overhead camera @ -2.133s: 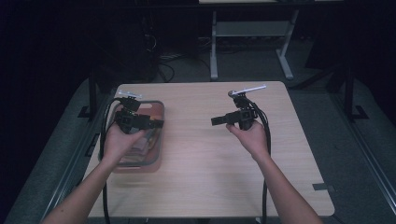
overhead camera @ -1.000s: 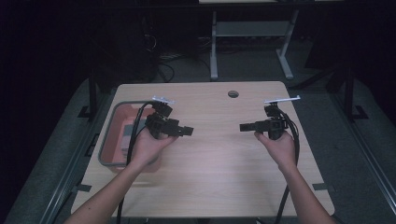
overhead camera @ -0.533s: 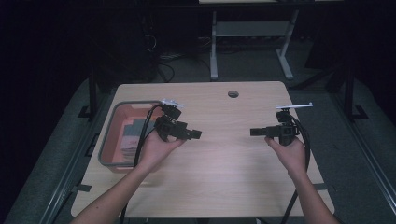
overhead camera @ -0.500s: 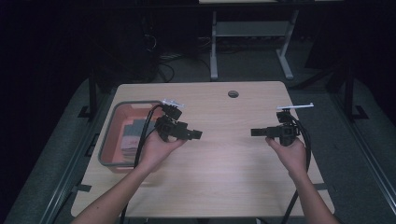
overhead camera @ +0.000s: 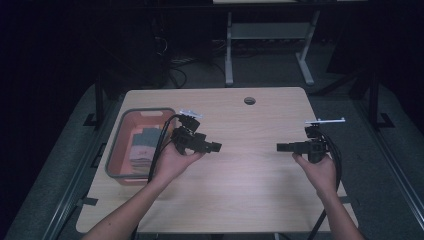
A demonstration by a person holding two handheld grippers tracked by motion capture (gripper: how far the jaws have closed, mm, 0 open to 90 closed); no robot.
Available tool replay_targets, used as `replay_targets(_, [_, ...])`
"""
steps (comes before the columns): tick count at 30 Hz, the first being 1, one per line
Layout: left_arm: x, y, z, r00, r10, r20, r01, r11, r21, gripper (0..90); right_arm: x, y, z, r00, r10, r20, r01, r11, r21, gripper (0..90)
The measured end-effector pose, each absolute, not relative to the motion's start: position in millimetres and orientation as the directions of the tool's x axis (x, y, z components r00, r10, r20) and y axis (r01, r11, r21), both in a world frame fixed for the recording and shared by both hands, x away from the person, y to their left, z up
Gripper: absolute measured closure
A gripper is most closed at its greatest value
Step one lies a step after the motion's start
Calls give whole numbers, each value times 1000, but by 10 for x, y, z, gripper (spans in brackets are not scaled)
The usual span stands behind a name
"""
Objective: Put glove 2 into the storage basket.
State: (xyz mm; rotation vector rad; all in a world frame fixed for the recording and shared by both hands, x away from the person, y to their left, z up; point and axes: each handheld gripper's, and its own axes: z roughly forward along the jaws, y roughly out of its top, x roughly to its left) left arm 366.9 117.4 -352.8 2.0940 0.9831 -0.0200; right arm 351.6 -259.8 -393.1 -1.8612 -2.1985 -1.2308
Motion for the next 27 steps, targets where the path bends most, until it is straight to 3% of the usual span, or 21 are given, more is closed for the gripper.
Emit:
replay_targets(14, [3530, 1054, -3697, 715, 612, -338, 647, -397, 651, 221, 3354, -2686, -4146, -278, 853, 442, 852, 7, 523, 330])
replay_targets(27, [3319, 1087, -3787, 736, 590, -332, 625, -402, 669, 218, 3124, -2696, -4191, -302, 862, 408, 821, 17, 571, 310])
